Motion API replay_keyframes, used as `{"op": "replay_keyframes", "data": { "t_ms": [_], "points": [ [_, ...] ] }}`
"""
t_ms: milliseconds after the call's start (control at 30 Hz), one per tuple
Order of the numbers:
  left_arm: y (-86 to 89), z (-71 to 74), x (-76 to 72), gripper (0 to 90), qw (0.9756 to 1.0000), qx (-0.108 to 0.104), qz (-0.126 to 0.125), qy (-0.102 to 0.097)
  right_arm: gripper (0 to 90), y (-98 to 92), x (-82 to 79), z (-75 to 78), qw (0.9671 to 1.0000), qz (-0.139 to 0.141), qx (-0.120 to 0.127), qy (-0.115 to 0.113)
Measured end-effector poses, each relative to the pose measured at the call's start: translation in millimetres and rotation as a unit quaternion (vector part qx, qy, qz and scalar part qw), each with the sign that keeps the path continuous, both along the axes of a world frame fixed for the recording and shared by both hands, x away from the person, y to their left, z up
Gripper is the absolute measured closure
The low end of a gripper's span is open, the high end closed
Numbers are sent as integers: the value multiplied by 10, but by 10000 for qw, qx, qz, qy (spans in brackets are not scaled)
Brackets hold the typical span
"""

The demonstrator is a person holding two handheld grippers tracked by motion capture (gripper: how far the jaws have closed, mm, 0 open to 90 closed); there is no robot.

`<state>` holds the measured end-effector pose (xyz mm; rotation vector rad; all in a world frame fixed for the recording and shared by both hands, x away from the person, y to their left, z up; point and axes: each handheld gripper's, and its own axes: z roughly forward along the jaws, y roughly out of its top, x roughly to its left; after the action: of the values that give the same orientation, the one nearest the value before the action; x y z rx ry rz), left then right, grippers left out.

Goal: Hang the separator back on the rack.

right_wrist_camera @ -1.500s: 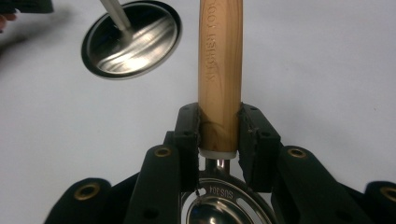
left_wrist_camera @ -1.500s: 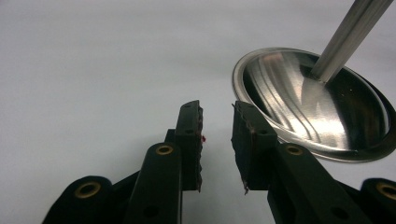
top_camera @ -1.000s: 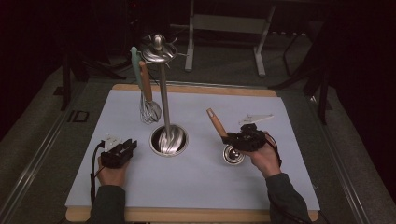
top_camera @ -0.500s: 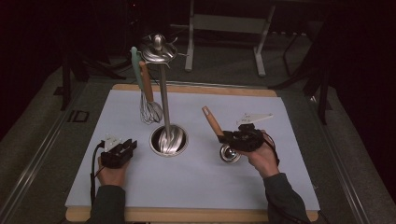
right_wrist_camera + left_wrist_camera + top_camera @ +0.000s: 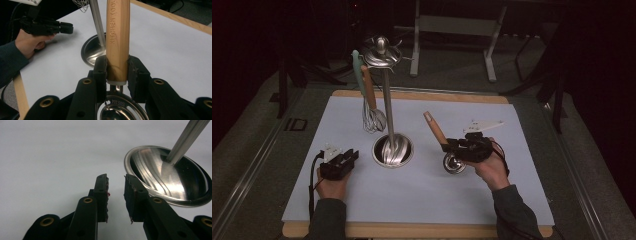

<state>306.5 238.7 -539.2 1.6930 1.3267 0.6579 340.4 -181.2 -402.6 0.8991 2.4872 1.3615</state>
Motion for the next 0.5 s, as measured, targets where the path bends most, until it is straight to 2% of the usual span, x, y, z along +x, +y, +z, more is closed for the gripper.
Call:
{"op": "replay_keyframes", "data": {
  "t_ms": [500],
  "points": [
    [0, 0, 0, 727, 10000, 8, -11, 2, 711, 87, -85, 126, 9994, 233, 116, -213]
  ]
}}
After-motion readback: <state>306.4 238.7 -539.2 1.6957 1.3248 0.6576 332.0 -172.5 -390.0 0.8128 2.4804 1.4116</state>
